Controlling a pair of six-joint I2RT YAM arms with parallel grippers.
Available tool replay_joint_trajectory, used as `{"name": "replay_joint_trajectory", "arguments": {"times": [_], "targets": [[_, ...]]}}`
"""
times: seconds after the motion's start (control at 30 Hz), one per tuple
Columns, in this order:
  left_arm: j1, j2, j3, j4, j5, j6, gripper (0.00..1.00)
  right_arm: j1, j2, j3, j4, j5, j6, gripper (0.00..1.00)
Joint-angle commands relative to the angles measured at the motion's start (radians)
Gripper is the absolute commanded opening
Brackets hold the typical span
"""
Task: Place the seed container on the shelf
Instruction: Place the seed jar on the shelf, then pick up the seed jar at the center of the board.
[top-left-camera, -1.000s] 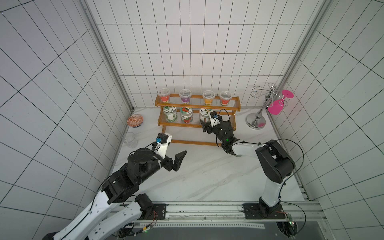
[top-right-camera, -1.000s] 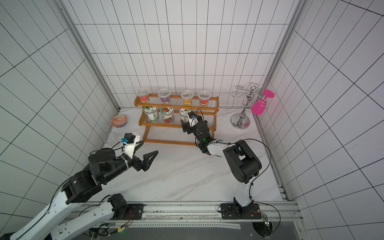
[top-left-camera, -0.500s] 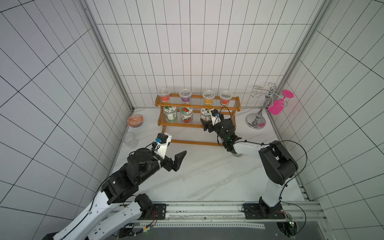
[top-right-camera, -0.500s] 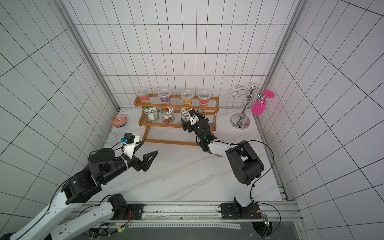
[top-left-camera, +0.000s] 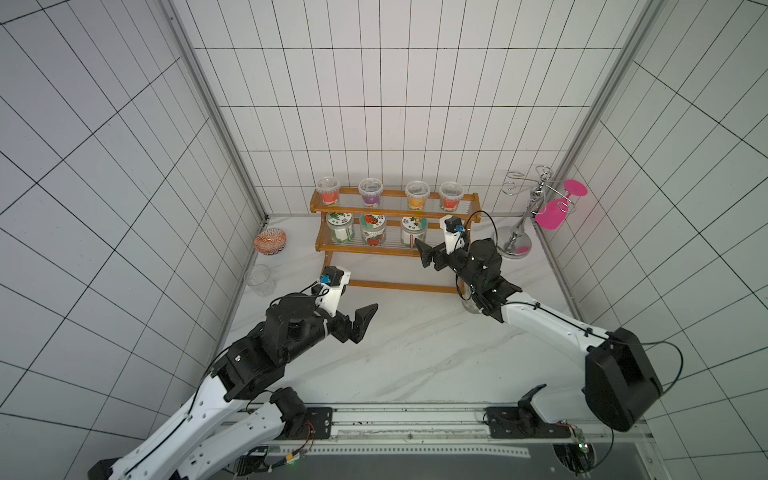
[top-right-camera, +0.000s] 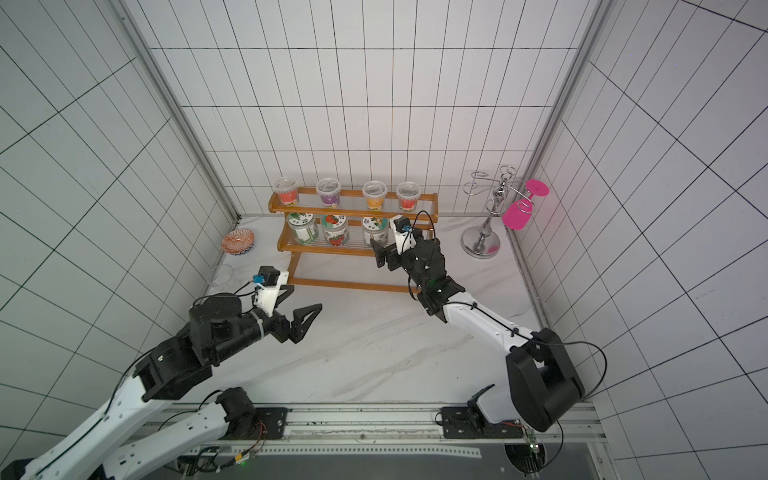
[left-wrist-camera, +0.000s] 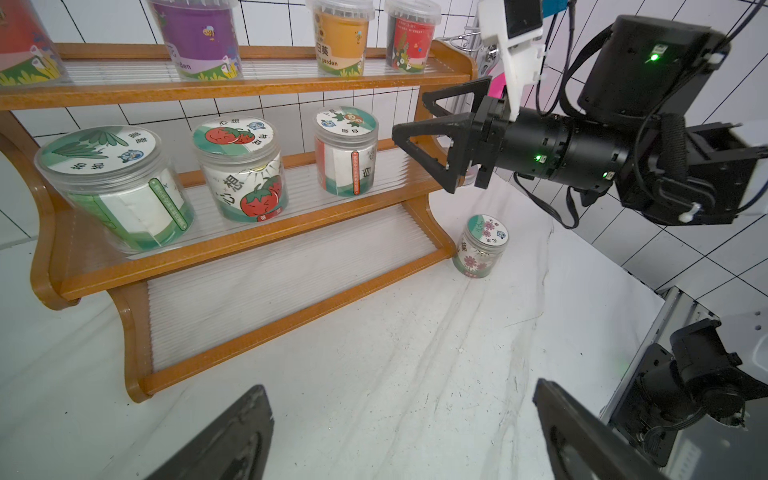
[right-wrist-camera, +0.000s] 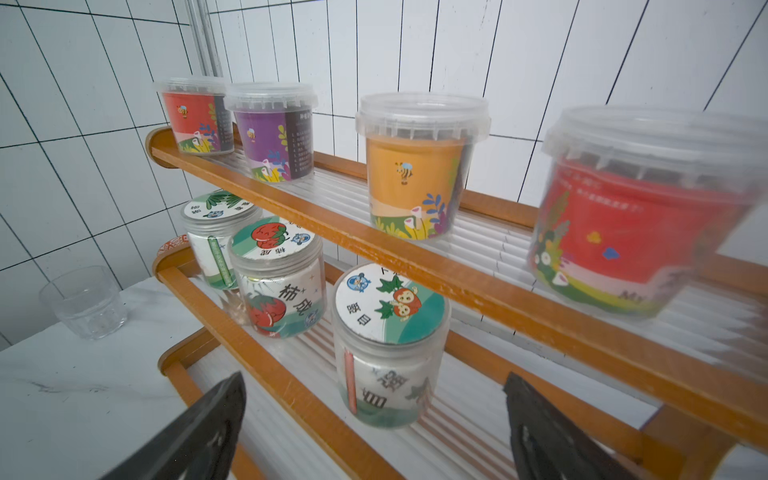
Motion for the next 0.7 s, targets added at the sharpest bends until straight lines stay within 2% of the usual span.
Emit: {"name": "replay_joint_trajectory", "arguments": {"times": [0.0, 0.27, 0.53, 0.67], "targets": [[0.004, 0.023, -0.008, 0.062, 0.073, -0.012, 0.99, -0.006, -0.102, -0.024, -0.244, -0.014, 0.066, 0.99], [-0.019, 0.147, 0.007, 0.170, 0.181, -0.057, 0.99, -0.006, -0.300, 0.070, -0.711, 0.055, 0.140, 1.00], [-0.199, 0.369, 0.022, 0.380, 0.097, -0.038, 0.99, -0.025, -0.475, 0.129, -1.036, 0.238, 0.198, 0.99], [-0.270, 0.525, 0.060, 0.473, 0.071, -0.019, 0.99, -0.071, -0.534, 0.131, -1.119, 0.291, 0.218, 0.99]]}}
